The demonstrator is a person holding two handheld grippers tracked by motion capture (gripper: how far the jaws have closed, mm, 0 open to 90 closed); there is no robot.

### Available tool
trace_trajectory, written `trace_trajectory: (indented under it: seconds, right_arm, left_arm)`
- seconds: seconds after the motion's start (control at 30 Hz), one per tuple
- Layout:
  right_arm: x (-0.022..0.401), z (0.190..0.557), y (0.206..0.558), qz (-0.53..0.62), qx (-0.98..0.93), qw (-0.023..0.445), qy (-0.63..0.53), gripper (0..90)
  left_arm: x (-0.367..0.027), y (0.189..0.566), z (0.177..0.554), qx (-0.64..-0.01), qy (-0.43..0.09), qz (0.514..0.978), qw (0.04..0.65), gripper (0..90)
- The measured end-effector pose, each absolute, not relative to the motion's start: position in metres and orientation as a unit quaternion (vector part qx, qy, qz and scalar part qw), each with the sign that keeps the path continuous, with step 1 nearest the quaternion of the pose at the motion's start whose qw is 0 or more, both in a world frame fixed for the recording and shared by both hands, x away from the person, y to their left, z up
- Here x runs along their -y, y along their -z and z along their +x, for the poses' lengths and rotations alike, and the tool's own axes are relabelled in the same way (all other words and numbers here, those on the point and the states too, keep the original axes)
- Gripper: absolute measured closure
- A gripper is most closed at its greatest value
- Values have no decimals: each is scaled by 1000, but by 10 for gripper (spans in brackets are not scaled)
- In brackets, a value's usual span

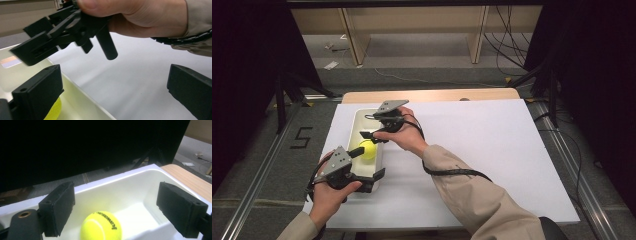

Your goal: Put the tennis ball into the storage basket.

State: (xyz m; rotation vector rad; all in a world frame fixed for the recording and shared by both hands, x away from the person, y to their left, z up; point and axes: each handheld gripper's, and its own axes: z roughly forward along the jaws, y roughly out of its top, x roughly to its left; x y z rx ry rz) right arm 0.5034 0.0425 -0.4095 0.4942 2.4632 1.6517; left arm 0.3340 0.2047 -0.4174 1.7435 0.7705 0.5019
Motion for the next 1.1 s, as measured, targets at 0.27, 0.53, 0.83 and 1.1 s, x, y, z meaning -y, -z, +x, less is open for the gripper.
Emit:
trace_trajectory:
  seconds: [0.27,0.53,0.83,1.1]
  right_arm:
    - [-5,502,404,174,-816,83,-545,162]
    - [34,497,403,191,-810,100,-546,163]
    - [70,492,405,211,-806,110,-542,164]
    - [97,484,404,219,-803,119,-541,168]
  left_arm:
    - [-204,418,334,-327,-212,737,552,0]
    - [-204,418,334,-328,-213,737,551,0]
    - [-204,418,334,-330,-214,736,550,0]
    - [-204,417,334,-329,-215,736,551,0]
